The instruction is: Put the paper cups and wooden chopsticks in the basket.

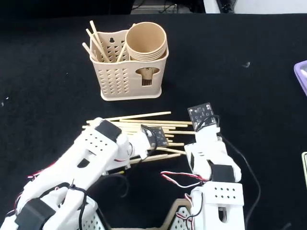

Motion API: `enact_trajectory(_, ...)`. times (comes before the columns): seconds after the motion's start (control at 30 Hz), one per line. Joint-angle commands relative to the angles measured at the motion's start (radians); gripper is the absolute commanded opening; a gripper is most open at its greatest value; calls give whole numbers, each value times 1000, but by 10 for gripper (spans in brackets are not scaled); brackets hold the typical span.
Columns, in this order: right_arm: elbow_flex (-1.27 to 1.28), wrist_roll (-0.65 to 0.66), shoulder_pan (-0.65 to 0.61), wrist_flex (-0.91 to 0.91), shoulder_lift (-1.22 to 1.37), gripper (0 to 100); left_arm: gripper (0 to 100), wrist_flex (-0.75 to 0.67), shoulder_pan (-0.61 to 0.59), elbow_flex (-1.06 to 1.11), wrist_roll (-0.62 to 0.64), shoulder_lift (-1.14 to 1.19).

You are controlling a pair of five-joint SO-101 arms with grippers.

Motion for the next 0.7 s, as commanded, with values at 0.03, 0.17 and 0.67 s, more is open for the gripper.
enact_trajectory(0.03, -7, -2, 14, -21, -15, 155, 30, -61, 2, -30, 92, -12)
enact_trajectory(0.17, -7, -2, 14, -21, -15, 155, 34, -63, 35, -36, 126, -2)
enact_trajectory(0.67, -7, -2, 12, -17, -15, 155, 198, -321, -12, 240, 133, -11)
